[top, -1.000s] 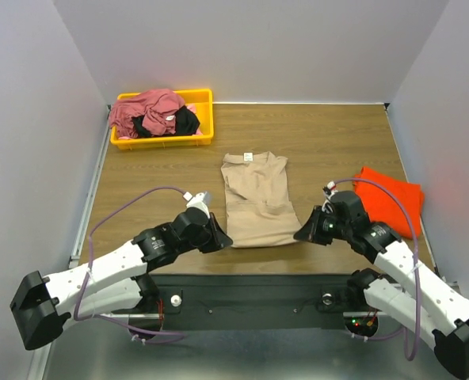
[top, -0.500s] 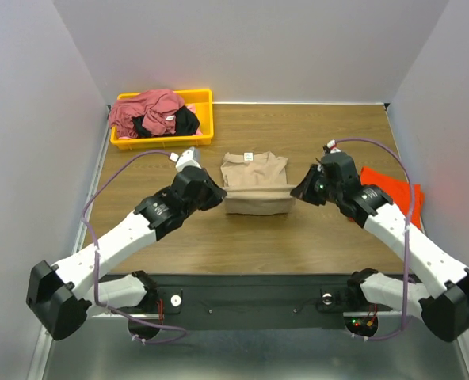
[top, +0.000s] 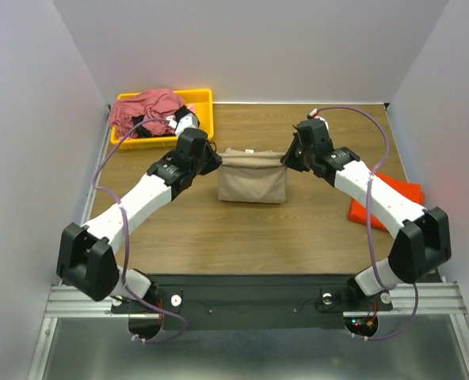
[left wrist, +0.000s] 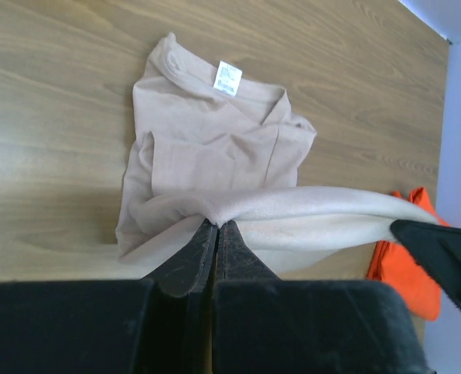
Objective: Fold and stack the t-shirts
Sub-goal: Fold the long partially folded tshirt into a neat square
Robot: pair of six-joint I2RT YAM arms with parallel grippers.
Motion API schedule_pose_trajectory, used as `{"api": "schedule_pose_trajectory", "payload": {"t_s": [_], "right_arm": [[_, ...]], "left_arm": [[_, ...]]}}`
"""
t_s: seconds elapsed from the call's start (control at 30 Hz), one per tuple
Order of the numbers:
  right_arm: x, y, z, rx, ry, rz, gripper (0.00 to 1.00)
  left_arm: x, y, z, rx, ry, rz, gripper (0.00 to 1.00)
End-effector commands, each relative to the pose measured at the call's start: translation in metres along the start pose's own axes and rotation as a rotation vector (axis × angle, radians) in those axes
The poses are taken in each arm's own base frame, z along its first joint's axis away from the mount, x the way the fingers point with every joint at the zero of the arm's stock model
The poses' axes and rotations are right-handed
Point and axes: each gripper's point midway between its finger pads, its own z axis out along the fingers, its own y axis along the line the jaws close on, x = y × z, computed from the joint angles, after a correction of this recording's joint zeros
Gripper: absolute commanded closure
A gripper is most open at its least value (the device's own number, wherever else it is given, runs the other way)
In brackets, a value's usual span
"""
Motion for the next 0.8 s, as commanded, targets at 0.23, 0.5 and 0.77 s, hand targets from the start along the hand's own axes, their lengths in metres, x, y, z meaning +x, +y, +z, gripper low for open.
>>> {"api": "schedule_pose_trajectory", "payload": {"t_s": [0.23,0.5,0.77], "right_arm": [[-0.047,-0.014,0.075,0.079,-0.067,0.033,1.0],[-0.034,-0.059,0.131,0.185,0.002,0.087,1.0],[-0.029,-0.066,0.155,0.198,0.03,0.112,0.84]], "left_arm": [[-0.067,0.0,0.07,-0.064,-0.107,0.039,1.0],[-0.059,-0.002,0.143,-0.056,-0.026,0.096,1.0],[-0.051,0.007,0.178,-0.07,0.005,0.107,0.89]]}}
